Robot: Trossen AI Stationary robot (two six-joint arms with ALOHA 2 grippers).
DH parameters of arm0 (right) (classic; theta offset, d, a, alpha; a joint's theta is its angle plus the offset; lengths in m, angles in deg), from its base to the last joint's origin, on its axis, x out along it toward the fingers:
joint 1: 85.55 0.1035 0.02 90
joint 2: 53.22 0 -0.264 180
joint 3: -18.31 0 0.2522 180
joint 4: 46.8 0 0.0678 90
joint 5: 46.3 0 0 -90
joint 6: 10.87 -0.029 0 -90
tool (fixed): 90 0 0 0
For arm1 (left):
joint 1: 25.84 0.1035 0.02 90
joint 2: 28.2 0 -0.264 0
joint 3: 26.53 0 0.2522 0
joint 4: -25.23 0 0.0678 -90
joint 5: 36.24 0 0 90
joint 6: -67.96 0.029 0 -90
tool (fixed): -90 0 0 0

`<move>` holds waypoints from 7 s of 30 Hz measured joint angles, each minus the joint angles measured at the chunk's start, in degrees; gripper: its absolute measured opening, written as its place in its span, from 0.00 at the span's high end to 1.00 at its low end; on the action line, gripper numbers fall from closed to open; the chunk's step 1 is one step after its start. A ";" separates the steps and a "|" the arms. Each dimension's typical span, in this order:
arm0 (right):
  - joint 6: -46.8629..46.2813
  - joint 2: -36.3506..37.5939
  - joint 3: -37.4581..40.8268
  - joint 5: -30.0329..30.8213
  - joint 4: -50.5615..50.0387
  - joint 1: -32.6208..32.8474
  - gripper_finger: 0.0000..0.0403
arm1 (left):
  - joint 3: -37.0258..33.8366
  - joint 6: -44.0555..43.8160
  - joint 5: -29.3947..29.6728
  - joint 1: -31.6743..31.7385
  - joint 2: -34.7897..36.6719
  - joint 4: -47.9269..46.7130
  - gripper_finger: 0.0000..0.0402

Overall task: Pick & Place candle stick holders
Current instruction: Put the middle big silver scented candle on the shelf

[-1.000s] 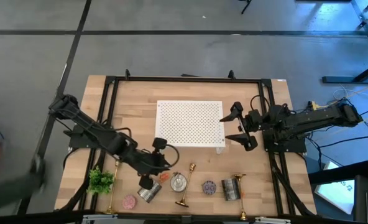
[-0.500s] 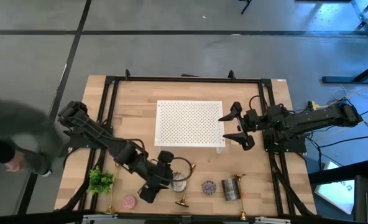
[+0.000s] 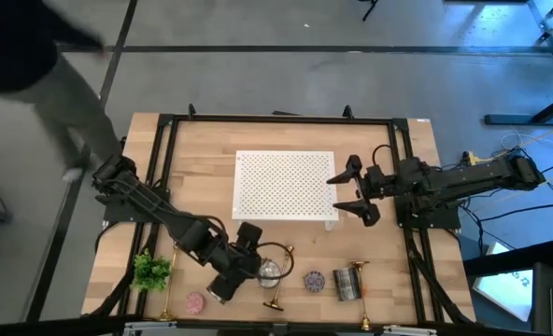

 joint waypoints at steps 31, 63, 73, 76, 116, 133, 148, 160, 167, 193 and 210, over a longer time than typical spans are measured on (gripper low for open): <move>-19.36 1.68 0.02 3.82 -9.24 -0.11 0.19 | 20.84 -26.36 -6.43 -2.21 -16.39 -7.97 0.24; -19.82 -1.29 0.04 11.41 -10.56 6.01 0.19 | 40.26 -20.81 -1.57 -3.77 -29.88 -22.61 0.24; -19.99 -1.33 0.04 11.09 -10.56 6.01 0.19 | 40.26 -25.55 0.36 -0.63 -29.88 -24.68 0.13; -19.98 -1.33 0.04 11.09 -10.56 6.01 0.19 | 40.26 -19.29 2.76 -0.91 -29.88 -24.74 0.05; -19.32 -1.33 0.00 11.61 -11.48 6.01 0.19 | 31.28 2.21 -1.58 1.19 -30.44 -20.09 0.00; -19.32 -1.33 0.00 11.72 -11.47 6.01 0.19 | 31.37 1.15 -2.32 1.48 -38.58 -24.14 0.00; -19.36 -1.33 0.00 11.69 -11.46 6.00 0.19 | 31.37 0.20 -3.55 1.48 -38.68 -22.55 0.00; -19.47 -1.33 0.00 11.64 -11.46 6.01 0.19 | 31.48 -0.67 -7.94 2.32 -40.50 -22.32 0.12; -19.54 -1.33 0.00 11.64 -11.46 6.01 0.19 | 32.74 -1.43 -7.93 2.59 -40.89 -23.88 0.12; -19.40 -1.33 0.00 12.39 -11.87 6.01 0.19 | 46.91 -7.02 -6.71 3.53 -32.95 -33.88 0.12; -19.63 -1.33 0.00 12.64 -11.87 5.99 0.19 | 46.93 -5.26 -5.81 25.66 -19.76 -37.09 0.12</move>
